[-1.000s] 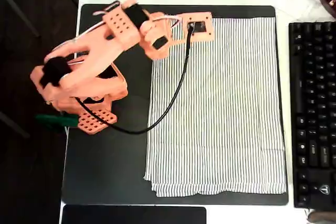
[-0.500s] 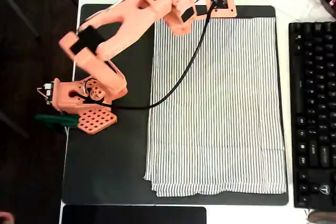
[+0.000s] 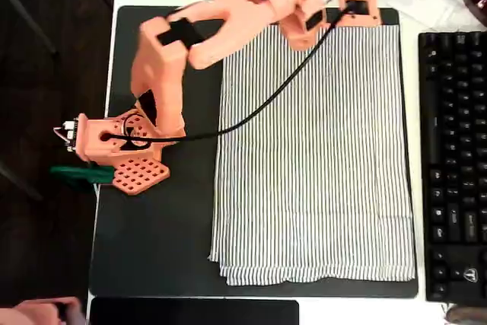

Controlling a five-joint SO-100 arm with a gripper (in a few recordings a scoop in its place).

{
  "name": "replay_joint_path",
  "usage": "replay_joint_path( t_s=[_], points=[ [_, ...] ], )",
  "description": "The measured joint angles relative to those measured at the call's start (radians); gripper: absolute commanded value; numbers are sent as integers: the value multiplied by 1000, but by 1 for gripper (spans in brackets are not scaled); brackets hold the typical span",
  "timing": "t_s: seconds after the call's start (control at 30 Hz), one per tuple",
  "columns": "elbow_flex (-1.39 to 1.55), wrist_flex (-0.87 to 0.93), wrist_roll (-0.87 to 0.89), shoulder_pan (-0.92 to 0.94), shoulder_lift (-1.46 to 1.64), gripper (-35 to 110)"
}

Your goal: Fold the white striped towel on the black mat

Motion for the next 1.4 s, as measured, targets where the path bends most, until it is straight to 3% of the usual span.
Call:
replay_joint_path(
  t_s=[0.4,0.8,0.97,1.4],
  points=[
    [-232,46,14,-20,-210,19],
    [-175,-5,40,-29,-238,14],
    [-155,-17,44,-29,-239,0],
    [-78,57,3,8,-126,0]
  ],
)
